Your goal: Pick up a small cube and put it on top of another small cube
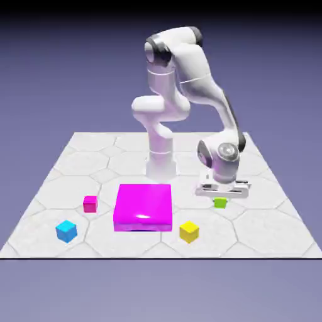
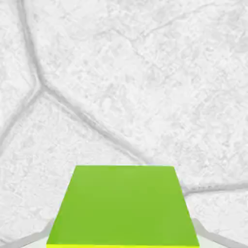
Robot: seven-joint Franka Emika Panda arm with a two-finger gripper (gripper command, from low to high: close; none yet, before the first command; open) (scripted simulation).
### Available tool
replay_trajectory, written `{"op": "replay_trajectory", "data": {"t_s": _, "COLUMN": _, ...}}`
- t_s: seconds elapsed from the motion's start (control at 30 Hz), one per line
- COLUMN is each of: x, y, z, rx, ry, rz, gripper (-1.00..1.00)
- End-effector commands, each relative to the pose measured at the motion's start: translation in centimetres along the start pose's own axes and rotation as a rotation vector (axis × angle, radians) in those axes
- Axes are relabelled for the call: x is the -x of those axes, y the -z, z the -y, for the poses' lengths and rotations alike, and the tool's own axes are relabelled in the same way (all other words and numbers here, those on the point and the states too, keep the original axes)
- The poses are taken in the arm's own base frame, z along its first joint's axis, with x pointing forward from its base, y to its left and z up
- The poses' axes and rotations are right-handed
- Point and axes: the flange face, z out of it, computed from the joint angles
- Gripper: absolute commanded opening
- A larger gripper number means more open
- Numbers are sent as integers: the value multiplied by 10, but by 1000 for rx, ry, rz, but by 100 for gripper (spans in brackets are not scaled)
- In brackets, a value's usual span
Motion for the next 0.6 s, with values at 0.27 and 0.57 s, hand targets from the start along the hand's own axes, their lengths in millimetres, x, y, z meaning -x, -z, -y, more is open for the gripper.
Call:
{"op": "replay_trajectory", "data": {"t_s": 0.27, "x": -186, "y": 107, "z": 7, "rx": -86, "ry": -316, "rz": 84, "gripper": -100}}
{"op": "replay_trajectory", "data": {"t_s": 0.57, "x": -189, "y": 56, "z": 15, "rx": -86, "ry": -317, "rz": 84, "gripper": 100}}
